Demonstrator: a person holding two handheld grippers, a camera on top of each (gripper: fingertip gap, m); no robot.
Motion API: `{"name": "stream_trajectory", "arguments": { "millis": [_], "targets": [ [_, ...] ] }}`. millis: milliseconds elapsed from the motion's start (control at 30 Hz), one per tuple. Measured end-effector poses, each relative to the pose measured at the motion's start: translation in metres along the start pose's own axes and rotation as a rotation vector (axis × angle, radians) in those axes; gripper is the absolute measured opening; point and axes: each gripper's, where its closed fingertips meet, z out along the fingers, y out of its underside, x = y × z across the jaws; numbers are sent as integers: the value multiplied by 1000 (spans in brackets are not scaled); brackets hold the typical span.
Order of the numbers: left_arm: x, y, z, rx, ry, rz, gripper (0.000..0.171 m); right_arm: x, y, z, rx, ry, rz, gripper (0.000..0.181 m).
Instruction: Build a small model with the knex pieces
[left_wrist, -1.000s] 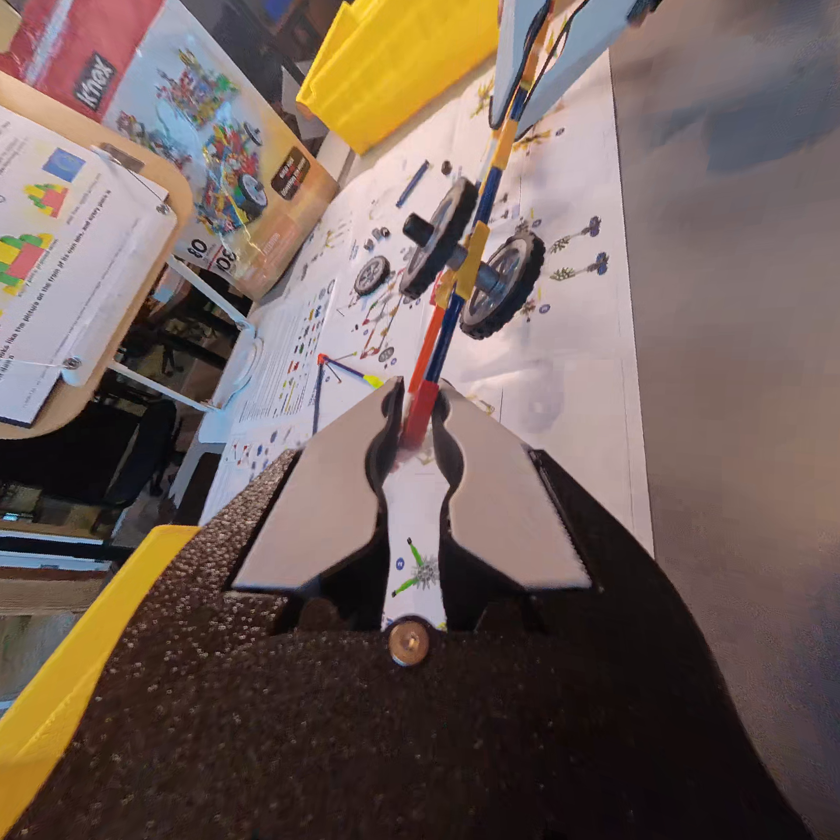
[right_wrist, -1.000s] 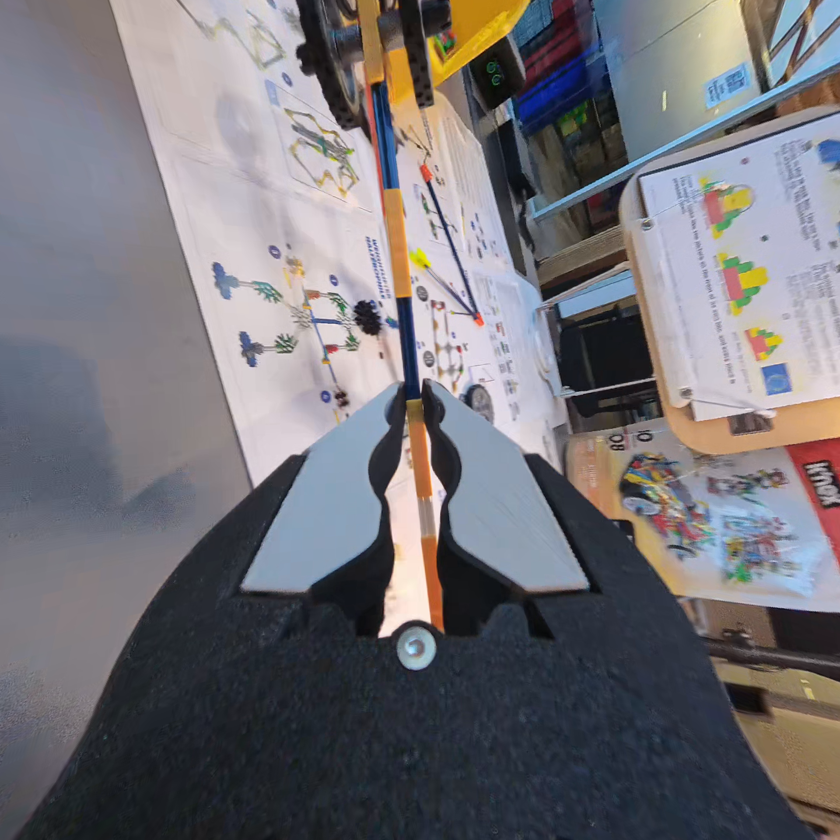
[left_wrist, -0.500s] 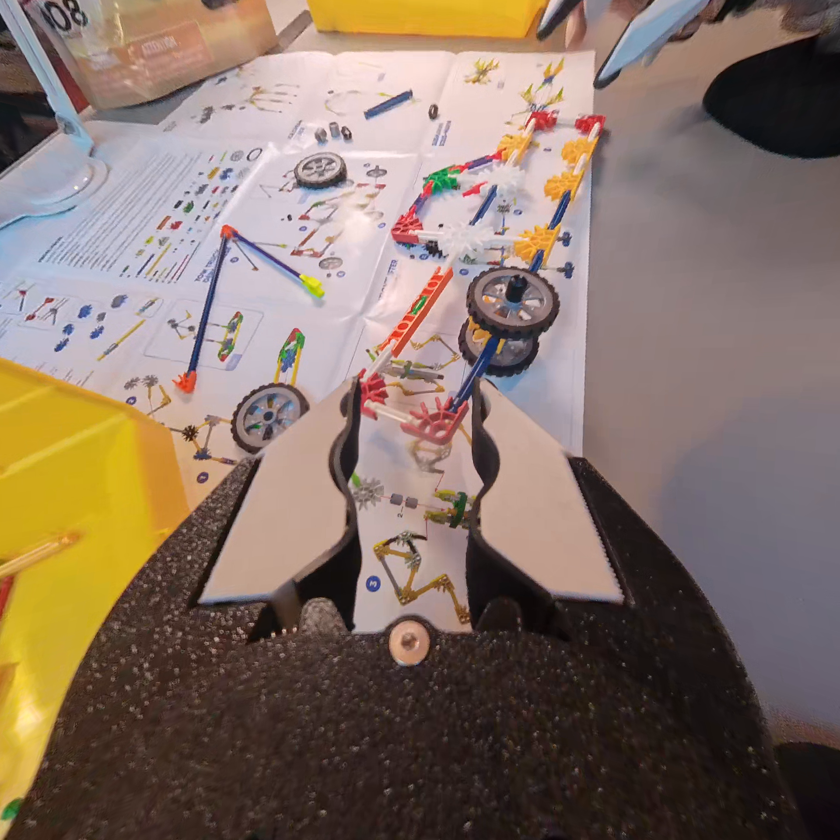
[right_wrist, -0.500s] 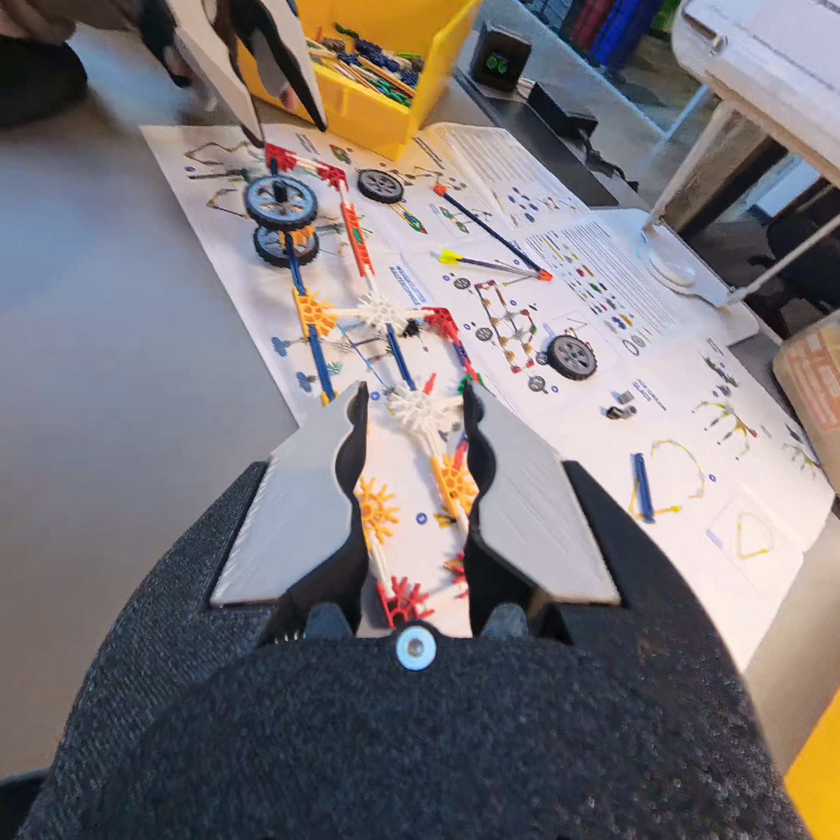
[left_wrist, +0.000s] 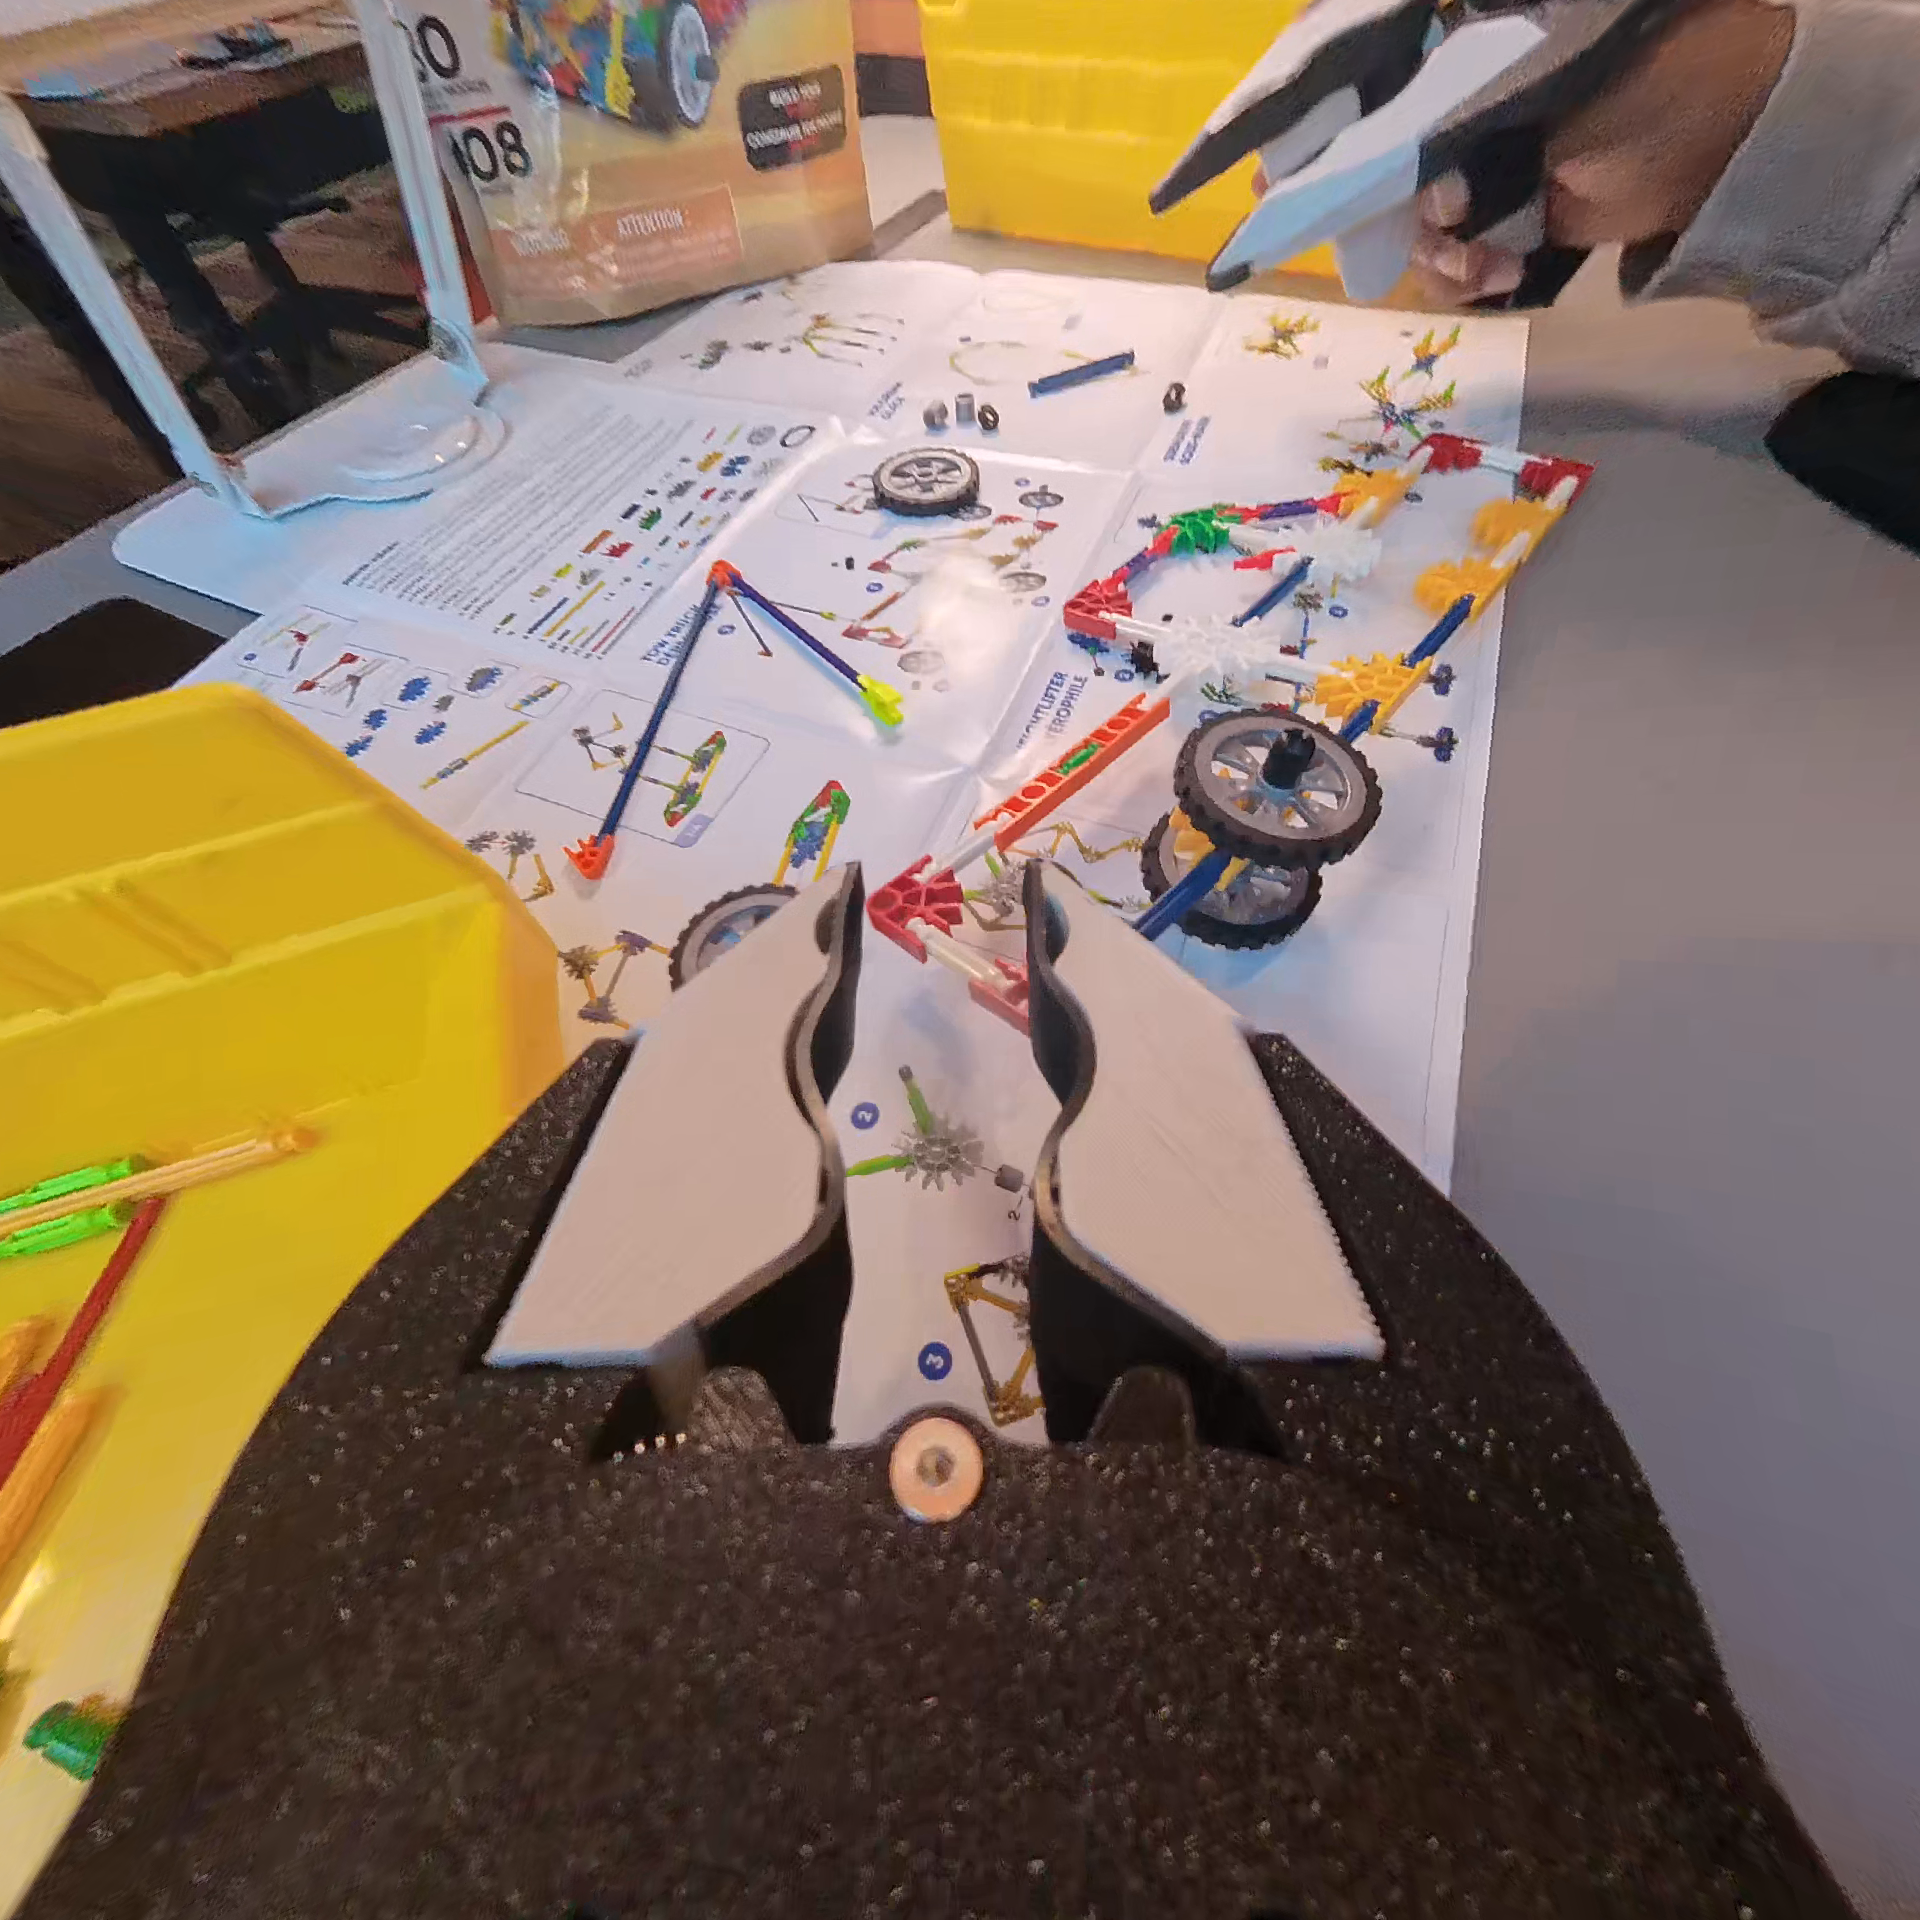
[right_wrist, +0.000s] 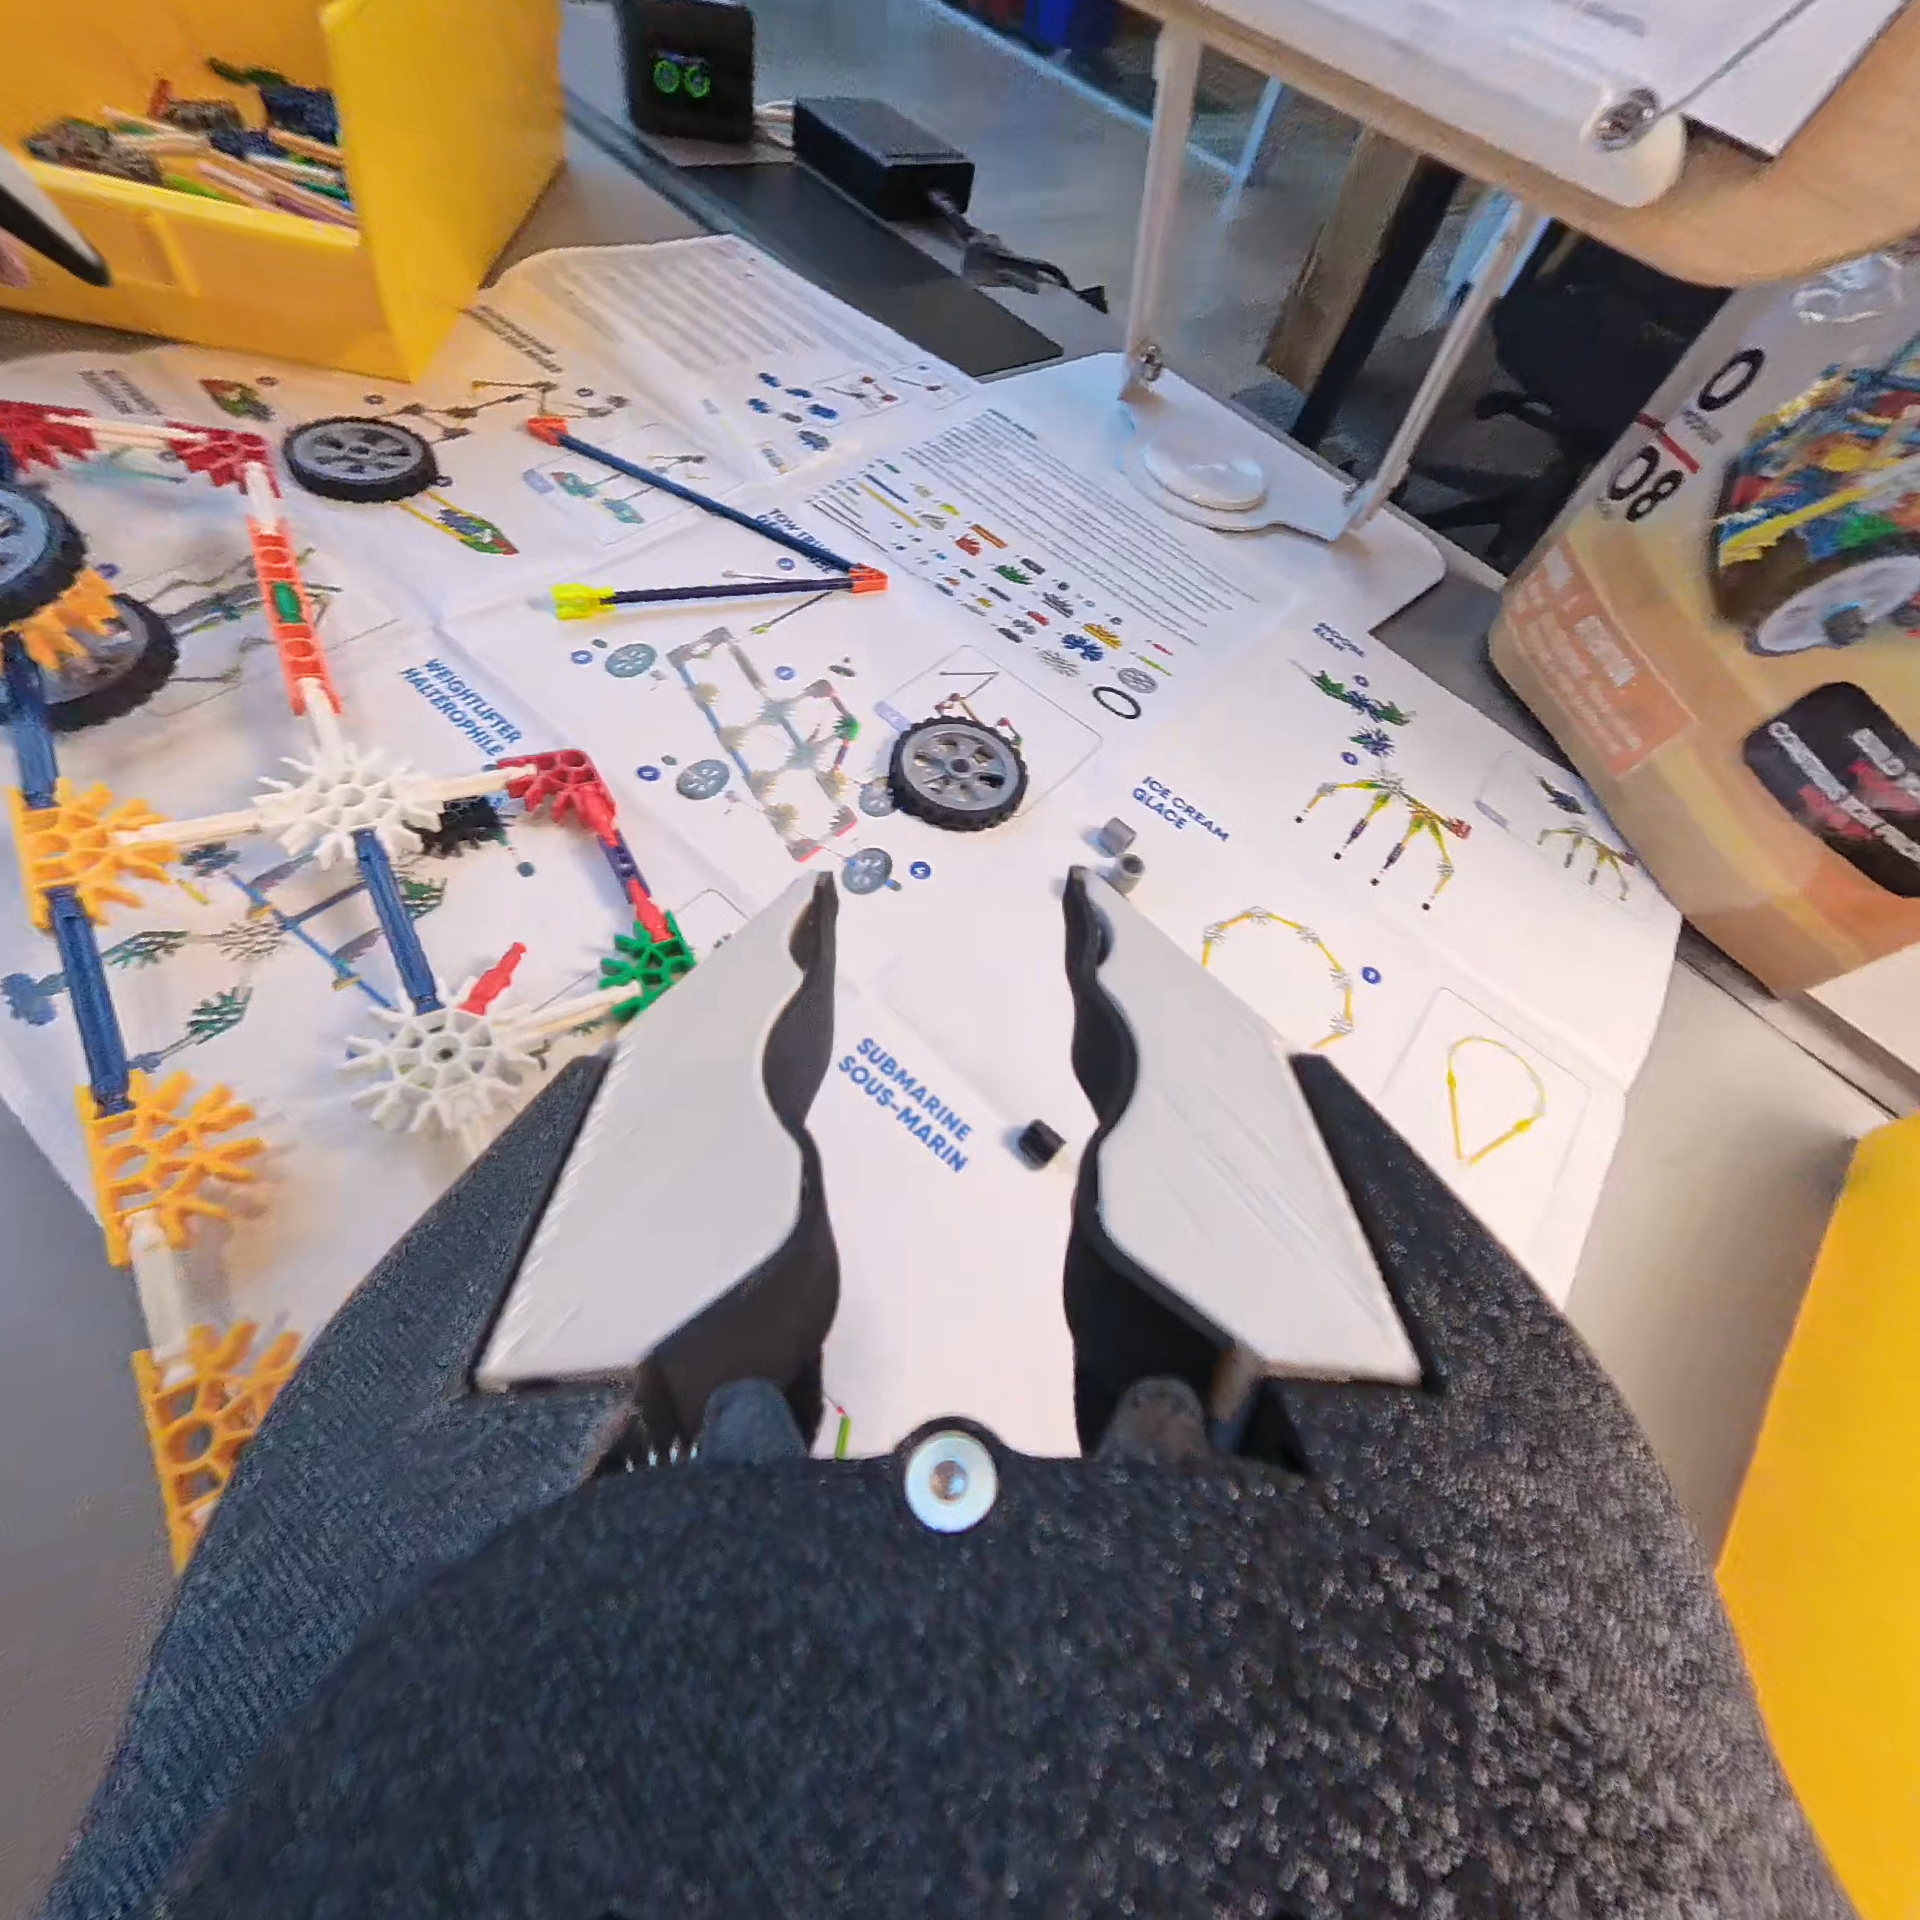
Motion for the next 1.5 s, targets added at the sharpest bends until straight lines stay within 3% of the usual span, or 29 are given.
{"name": "stream_trajectory", "arguments": {
  "millis": [133, 300, 633, 900, 1133, 1333, 1400, 1500],
  "targets": [
    [-18, -6, -1, 42, -110, -26, 28, 20, 11, -11, 57, 68, 112, 34],
    [-11, -11, 3, 58, -101, -35, 32, 41, 23, -22, 47, 175, 121, 26],
    [5, -14, 4, 70, -24, -22, 33, 41, 46, -16, -73, 198, 99, 22],
    [0, -18, 3, 102, -48, -55, 33, 50, 50, -19, -66, 214, 178, 21],
    [-2, -20, 3, 116, -52, -83, 39, 51, 51, -19, -65, 220, 184, 0],
    [5, -23, 6, 126, -34, -70, 43, 58, 50, -13, -79, 225, 165, 2],
    [8, -25, 7, 127, -35, -55, 42, 61, 56, -9, -129, 212, 168, 19],
    [10, -26, 8, 124, -52, -19, 41, 69, 53, -4, -139, 227, 129, 19]
  ]
}}
